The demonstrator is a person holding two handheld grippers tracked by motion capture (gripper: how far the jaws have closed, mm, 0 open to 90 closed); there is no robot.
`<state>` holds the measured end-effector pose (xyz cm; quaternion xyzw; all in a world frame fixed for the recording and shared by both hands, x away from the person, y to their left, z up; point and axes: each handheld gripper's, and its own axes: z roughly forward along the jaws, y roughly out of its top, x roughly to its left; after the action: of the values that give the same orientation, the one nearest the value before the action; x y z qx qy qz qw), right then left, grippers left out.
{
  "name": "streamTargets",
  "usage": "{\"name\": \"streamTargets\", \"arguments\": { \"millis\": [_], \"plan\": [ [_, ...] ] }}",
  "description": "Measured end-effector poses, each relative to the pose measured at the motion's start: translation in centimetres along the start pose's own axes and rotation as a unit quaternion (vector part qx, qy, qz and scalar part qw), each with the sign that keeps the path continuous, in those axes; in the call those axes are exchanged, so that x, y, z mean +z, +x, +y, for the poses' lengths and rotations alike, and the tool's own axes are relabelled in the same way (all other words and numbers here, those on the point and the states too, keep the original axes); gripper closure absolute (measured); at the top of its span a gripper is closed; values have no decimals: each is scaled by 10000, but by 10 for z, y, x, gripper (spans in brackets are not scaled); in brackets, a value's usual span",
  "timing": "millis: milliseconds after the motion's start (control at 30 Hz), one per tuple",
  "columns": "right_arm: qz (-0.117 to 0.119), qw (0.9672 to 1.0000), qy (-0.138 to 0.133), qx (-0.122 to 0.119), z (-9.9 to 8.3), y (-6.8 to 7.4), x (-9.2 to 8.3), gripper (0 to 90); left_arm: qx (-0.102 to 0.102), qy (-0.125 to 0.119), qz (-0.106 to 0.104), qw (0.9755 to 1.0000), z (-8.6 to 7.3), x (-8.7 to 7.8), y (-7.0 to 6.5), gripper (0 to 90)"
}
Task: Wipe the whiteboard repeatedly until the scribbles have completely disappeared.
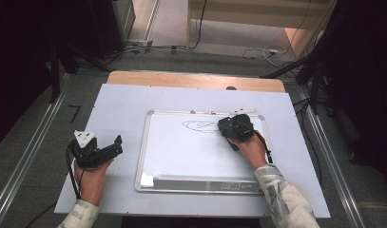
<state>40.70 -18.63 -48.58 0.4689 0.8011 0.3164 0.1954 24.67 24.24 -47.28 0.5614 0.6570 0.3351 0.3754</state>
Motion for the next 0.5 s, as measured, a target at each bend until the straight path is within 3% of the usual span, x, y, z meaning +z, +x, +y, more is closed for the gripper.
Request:
{"name": "streamTargets", "arguments": {
  "millis": [267, 500],
  "plan": [
    [-208, 9995, 48, 212, -2, -15, -3, 388, -11, -2, 2, 10000, 0, 0, 1, 30],
    [-263, 9995, 55, 182, -1, -9, -2, 388, 4, 7, 5, 10000, 0, 0, -1, 30]
  ]
}}
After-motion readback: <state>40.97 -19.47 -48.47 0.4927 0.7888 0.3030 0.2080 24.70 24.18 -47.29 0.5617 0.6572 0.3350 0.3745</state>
